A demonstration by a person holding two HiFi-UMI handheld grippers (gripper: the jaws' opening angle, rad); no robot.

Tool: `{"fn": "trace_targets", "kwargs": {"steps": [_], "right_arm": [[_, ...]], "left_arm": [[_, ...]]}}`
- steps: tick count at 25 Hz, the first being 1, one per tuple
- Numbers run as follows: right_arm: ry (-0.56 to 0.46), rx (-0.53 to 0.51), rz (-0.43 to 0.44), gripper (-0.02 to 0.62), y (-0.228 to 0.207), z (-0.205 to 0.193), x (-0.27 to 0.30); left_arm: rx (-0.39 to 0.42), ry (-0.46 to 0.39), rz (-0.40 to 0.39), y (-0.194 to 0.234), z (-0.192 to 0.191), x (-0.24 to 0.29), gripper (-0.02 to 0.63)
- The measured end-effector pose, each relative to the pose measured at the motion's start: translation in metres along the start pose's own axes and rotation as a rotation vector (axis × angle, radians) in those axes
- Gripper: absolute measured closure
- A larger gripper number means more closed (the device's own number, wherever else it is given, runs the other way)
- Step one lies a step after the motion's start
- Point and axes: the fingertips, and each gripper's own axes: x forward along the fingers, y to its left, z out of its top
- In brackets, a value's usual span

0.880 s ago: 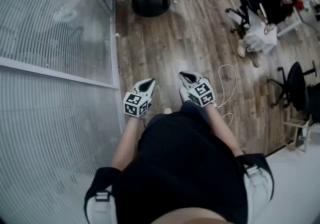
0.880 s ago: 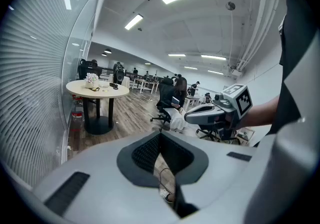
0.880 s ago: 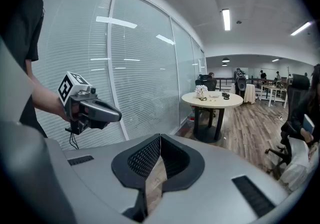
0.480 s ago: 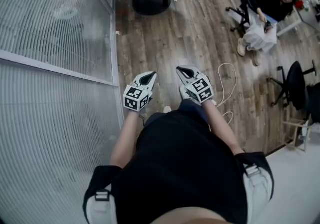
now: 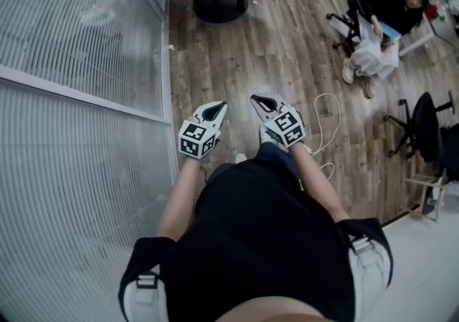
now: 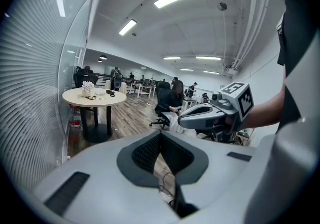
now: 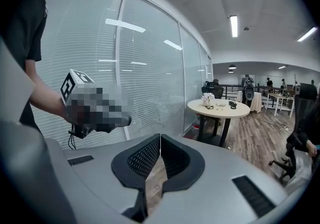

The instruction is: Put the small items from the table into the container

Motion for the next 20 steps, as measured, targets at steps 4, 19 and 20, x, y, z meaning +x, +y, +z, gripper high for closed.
{"fn": "trace_targets", "kwargs": {"steps": [4, 19, 20], "right_arm": [[-0.001, -0.001, 0.007, 0.571, -0.006, -0.001, -0.001], [0.005, -0.012, 0.12, 0.57, -0.069, 0.009, 0.023], [0.005, -0.014, 0.13, 0.571, -0.076, 0.011, 0.024]], "left_arm": [[-0.002, 0.005, 0.01, 0.0, -0.002, 0.002, 0.603], [-0.042, 0.012, 0.12, 0.02, 0.028, 0.052, 0.603], [-0.046, 0.011, 0.132, 0.022, 0.031, 0.057, 0.603]]}}
